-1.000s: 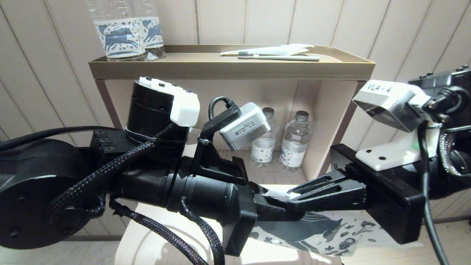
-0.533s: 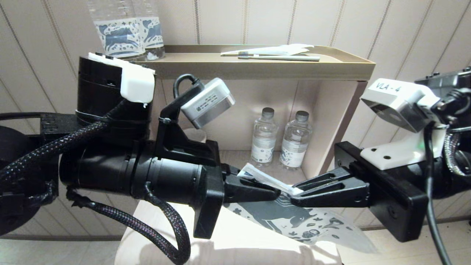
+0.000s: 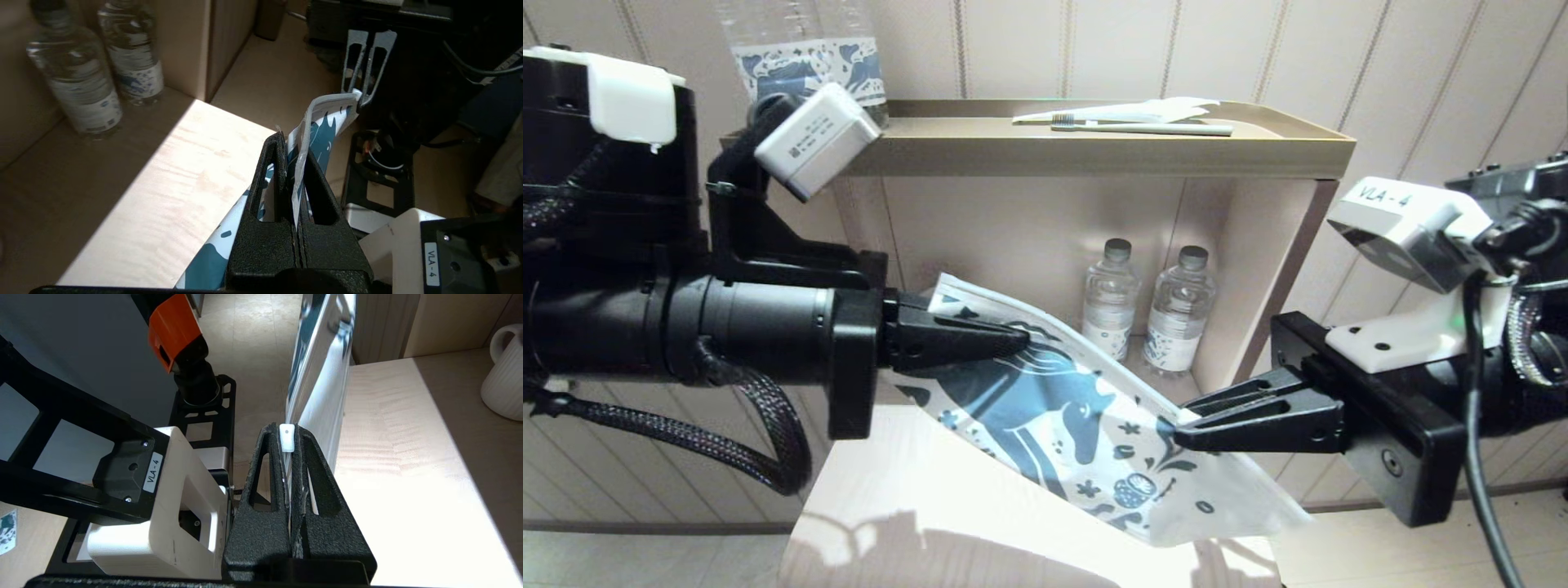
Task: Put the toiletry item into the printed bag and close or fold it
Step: Close the strorage bag and place it on the desk
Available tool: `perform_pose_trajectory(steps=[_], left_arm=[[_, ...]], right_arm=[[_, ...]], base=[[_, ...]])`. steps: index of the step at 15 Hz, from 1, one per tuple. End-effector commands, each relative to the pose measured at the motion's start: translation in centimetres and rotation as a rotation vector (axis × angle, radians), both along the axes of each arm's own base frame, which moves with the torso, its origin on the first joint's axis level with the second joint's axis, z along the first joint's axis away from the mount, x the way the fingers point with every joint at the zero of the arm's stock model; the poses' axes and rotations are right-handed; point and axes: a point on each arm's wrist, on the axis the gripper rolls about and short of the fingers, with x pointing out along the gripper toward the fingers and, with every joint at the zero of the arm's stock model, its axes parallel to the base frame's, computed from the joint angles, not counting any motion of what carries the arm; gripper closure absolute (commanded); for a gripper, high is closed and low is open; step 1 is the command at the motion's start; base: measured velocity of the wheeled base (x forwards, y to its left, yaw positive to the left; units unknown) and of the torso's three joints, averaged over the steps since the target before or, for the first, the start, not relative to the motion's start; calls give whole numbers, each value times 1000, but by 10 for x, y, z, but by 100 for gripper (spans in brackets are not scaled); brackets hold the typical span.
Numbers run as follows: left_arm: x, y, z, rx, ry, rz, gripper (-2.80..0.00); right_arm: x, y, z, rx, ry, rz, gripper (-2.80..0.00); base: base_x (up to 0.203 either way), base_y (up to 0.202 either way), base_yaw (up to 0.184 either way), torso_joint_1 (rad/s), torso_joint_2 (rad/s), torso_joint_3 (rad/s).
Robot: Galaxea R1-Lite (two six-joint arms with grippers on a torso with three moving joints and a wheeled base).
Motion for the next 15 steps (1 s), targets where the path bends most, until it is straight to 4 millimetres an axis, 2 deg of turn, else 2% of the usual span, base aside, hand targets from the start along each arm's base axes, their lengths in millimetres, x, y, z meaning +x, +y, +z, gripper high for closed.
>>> perform_pose_trajectory(steps=[1, 7, 14, 15], left_arm=[[-5, 19, 11, -23, -34, 50, 0], [-17, 46, 24, -41, -65, 136, 0], [-19, 50, 20, -31, -48, 145, 0], [-19, 49, 20, -30, -45, 140, 0]], right_arm=[[1, -2, 0, 3, -4, -2, 0], [0, -3, 1, 4, -8, -6, 0], [1, -3, -2, -9, -4, -25, 0], [1, -2, -3, -11, -15, -28, -280]], base=[[0, 0, 0, 0, 0, 0], [0, 0, 0, 0, 0, 0], [0, 0, 0, 0, 0, 0], [0, 0, 0, 0, 0, 0]])
